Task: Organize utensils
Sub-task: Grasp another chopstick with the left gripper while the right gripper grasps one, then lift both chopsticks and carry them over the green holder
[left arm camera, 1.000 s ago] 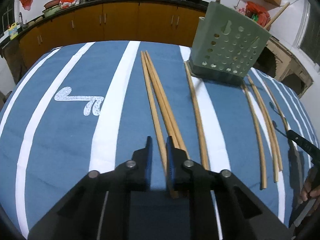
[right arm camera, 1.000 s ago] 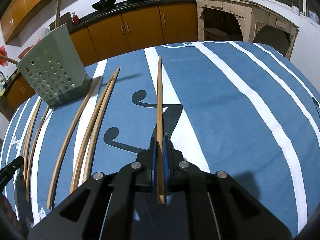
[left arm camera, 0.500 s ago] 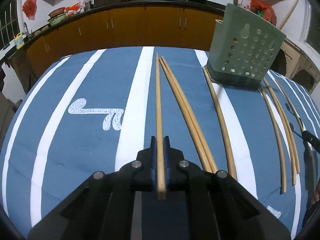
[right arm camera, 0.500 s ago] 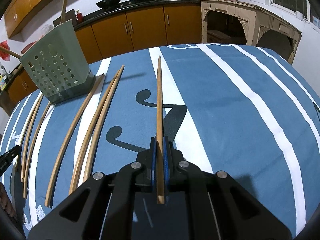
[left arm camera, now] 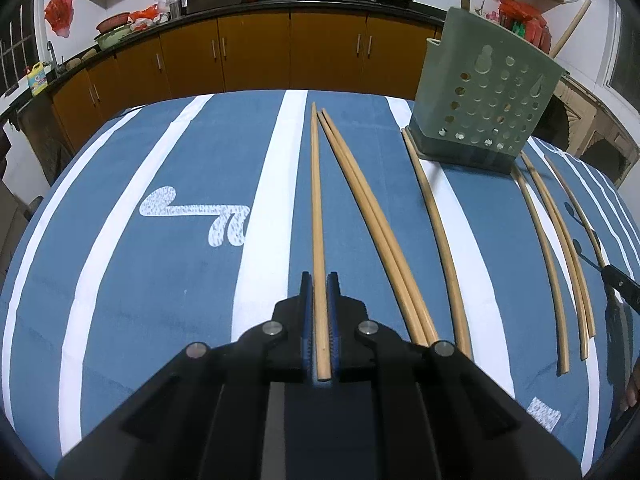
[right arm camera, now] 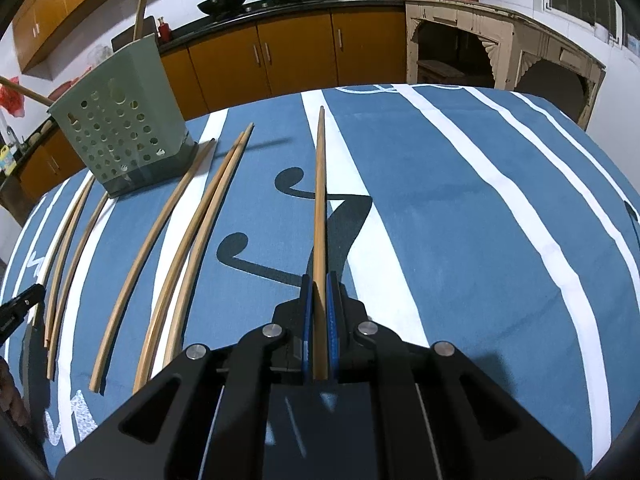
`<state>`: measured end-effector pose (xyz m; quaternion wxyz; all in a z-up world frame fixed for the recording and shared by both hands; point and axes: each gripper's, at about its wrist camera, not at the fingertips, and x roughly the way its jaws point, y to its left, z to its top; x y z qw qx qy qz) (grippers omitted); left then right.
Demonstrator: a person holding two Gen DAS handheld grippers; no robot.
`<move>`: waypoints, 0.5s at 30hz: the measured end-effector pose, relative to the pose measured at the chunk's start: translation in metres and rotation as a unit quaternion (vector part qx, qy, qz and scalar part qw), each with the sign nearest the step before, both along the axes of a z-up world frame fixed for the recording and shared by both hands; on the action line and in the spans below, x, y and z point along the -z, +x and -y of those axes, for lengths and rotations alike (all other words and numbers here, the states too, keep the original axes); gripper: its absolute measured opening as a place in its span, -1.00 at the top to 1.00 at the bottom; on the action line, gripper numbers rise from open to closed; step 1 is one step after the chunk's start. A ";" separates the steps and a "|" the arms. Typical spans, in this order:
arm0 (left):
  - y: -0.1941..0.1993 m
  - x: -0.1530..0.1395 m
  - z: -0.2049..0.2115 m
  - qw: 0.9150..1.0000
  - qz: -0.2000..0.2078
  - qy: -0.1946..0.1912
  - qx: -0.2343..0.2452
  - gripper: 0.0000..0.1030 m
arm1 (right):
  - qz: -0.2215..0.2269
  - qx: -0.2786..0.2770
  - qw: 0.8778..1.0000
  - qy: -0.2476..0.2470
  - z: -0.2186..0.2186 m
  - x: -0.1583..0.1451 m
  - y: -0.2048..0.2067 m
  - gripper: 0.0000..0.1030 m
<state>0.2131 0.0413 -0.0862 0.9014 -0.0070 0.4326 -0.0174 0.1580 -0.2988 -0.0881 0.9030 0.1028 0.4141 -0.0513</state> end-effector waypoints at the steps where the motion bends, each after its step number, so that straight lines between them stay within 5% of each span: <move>1: 0.000 0.000 0.000 1.000 0.000 -0.001 0.000 0.84 | 0.000 0.000 1.000 0.000 0.000 0.000 0.000 0.85; 8: -0.005 -0.004 -0.005 1.000 -0.004 -0.006 -0.002 0.85 | 0.020 0.003 1.000 0.010 0.004 -0.011 -0.008 0.85; 15: -0.016 -0.034 -0.011 0.999 0.037 -0.007 -0.002 0.85 | 0.065 0.008 0.998 0.003 0.009 -0.042 -0.015 0.85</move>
